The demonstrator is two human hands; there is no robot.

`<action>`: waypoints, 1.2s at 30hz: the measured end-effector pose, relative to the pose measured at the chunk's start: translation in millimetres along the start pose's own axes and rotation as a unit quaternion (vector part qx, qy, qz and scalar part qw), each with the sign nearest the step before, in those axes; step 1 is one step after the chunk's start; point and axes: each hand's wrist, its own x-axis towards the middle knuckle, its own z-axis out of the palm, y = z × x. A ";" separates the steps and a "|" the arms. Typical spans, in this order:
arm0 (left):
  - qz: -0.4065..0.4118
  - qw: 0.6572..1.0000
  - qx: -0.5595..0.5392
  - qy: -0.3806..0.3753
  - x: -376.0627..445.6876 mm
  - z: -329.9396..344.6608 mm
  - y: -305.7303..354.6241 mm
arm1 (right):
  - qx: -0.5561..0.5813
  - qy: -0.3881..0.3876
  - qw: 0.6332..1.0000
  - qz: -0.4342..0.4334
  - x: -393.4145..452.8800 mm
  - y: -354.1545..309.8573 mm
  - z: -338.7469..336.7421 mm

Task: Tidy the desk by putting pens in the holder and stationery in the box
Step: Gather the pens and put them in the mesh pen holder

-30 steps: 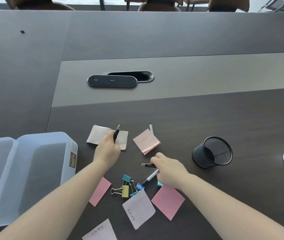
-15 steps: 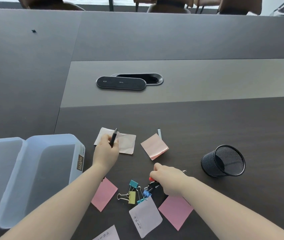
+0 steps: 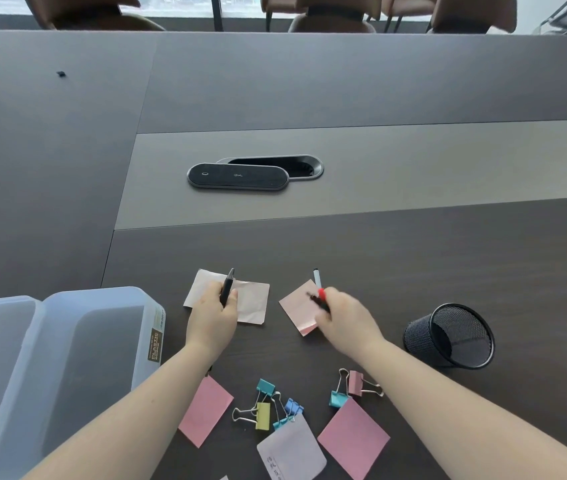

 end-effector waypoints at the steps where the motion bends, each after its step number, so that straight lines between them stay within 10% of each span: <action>1: -0.001 1.000 0.000 0.001 0.7 -0.5 -0.8 | 0.010 0.039 0.999 0.032 6.8 1.7 -4.0; 5: -0.008 1.000 0.009 -0.003 4.4 -3.7 -7.7 | 0.048 0.106 0.986 0.119 36.9 10.2 -7.6; 20: 0.021 0.999 0.046 0.011 15.4 -3.8 -7.6 | 0.054 -0.025 0.970 0.235 75.0 -7.3 8.0; 27: 0.012 1.000 0.013 0.023 19.5 -1.6 6.2 | 0.173 0.124 0.961 0.176 59.6 3.3 -3.3; 36: 0.035 0.981 -0.186 -0.040 14.0 27.4 85.7 | 0.414 0.266 0.865 0.099 24.0 4.8 -62.8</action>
